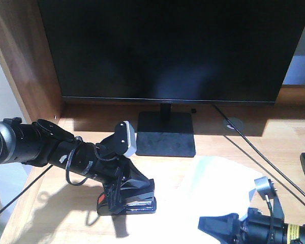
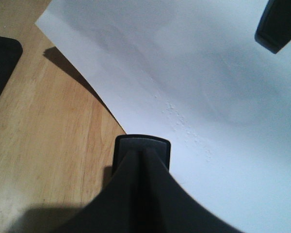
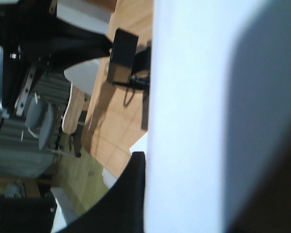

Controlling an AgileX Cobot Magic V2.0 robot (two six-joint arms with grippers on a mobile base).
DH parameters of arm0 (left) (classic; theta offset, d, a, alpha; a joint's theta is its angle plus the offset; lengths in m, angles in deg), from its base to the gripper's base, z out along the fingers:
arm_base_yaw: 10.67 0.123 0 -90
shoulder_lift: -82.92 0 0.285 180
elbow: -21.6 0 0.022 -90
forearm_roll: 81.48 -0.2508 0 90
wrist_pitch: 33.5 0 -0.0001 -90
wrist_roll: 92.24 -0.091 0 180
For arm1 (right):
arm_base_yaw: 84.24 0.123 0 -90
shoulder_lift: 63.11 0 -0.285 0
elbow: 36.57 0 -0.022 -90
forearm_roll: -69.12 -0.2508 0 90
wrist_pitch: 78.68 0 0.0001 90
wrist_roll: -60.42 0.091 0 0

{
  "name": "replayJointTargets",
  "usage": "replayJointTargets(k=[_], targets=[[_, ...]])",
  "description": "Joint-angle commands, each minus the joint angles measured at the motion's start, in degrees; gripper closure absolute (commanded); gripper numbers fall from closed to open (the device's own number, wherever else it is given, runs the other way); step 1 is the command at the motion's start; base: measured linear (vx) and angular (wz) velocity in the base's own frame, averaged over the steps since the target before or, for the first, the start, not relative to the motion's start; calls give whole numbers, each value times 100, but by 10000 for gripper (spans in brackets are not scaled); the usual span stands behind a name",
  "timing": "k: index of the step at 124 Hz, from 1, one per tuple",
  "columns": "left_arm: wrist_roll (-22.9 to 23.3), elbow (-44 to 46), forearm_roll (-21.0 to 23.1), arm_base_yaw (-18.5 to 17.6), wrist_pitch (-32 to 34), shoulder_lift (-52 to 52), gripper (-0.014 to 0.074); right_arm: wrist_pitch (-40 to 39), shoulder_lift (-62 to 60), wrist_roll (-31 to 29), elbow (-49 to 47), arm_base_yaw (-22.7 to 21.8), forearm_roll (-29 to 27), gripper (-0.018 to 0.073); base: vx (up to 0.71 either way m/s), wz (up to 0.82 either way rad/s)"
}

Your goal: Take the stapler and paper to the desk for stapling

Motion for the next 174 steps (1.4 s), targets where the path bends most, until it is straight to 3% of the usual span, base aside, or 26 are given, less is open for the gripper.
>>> replayJointTargets(k=[1,51,92,139,153,174], targets=[[-7,114,282,-19,-134,-296,603,-1133,-120,-330,-51,-45,345,562,0,0],[-7,114,282,-19,-134,-296,603,-1133,-659,-593,-51,-45,1094,562,0,0],[-7,114,282,-19,-134,-296,603,-740,-813,293,-66,-45,649,562,0,0],[-12,114,282,-19,-134,-296,603,-656,-107,850,-1001,-45,797,562,0,0],[-12,114,282,-19,-134,-296,603,-696,111,1183,-1300,-45,1011,562,0,0],[-12,114,282,-19,-134,-296,603,-762,430,1792,-1819,-45,1777,562,0,0]])
